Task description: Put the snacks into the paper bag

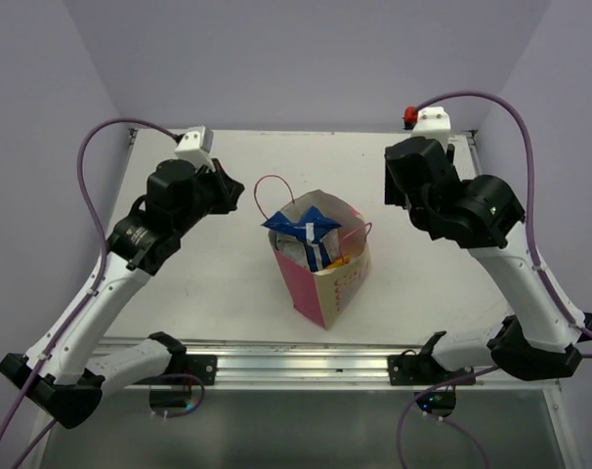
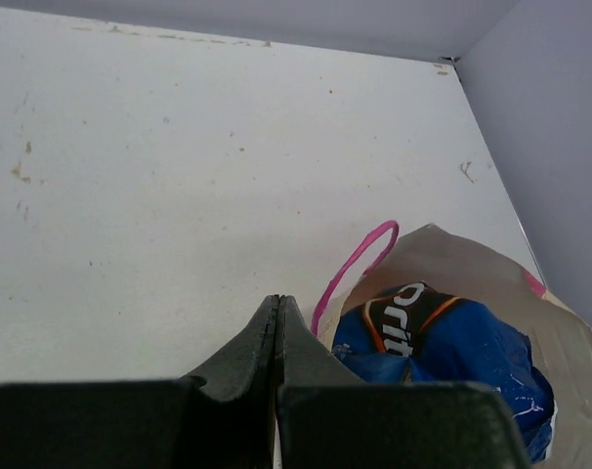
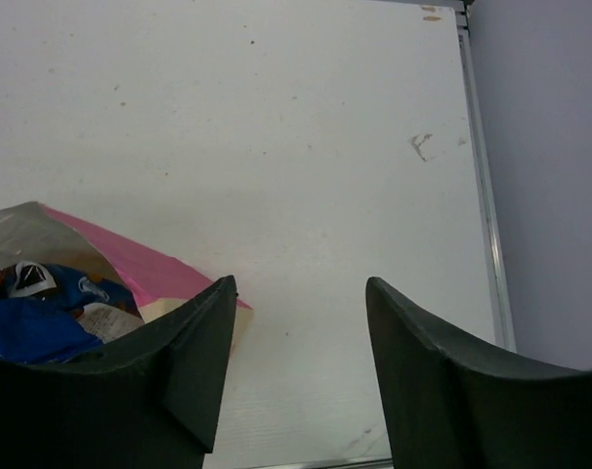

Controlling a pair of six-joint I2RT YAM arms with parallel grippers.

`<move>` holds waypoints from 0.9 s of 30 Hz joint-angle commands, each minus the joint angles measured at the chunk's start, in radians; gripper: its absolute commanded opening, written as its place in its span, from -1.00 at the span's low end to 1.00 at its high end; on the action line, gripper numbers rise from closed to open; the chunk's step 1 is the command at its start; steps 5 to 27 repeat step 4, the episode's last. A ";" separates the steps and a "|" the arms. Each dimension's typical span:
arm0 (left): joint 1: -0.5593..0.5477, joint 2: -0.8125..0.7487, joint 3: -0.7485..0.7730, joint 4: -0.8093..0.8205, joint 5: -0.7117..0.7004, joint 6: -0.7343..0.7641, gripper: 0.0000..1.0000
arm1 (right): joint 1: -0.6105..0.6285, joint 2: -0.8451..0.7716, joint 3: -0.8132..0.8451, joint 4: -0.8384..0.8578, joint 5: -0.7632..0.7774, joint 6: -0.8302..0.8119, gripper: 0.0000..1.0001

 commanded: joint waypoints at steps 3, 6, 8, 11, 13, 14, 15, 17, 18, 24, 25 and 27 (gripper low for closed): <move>0.005 0.037 0.069 0.057 -0.044 0.064 -0.98 | -0.001 0.042 0.039 -0.017 0.089 0.030 -0.01; 0.011 0.052 0.096 0.057 -0.051 0.069 -0.91 | 0.000 0.051 0.050 -0.028 0.092 0.024 0.05; 0.011 0.052 0.096 0.057 -0.051 0.069 -0.91 | 0.000 0.051 0.050 -0.028 0.092 0.024 0.05; 0.011 0.052 0.096 0.057 -0.051 0.069 -0.91 | 0.000 0.051 0.050 -0.028 0.092 0.024 0.05; 0.011 0.052 0.096 0.057 -0.051 0.069 -0.91 | 0.000 0.051 0.050 -0.028 0.092 0.024 0.05; 0.011 0.052 0.096 0.057 -0.051 0.069 -0.91 | 0.000 0.051 0.050 -0.028 0.092 0.024 0.05; 0.011 0.052 0.096 0.057 -0.051 0.069 -0.91 | 0.000 0.051 0.050 -0.028 0.092 0.024 0.05; 0.011 0.052 0.096 0.057 -0.051 0.069 -0.91 | 0.000 0.051 0.050 -0.028 0.092 0.024 0.05; 0.011 0.052 0.096 0.057 -0.051 0.069 -0.91 | 0.000 0.051 0.050 -0.028 0.092 0.024 0.05; 0.011 0.052 0.096 0.057 -0.051 0.069 -0.91 | 0.000 0.051 0.050 -0.028 0.092 0.024 0.05; 0.011 0.052 0.096 0.057 -0.051 0.069 -0.91 | 0.000 0.051 0.050 -0.028 0.092 0.024 0.05; 0.011 0.052 0.096 0.057 -0.051 0.069 -0.91 | 0.000 0.051 0.050 -0.028 0.092 0.024 0.05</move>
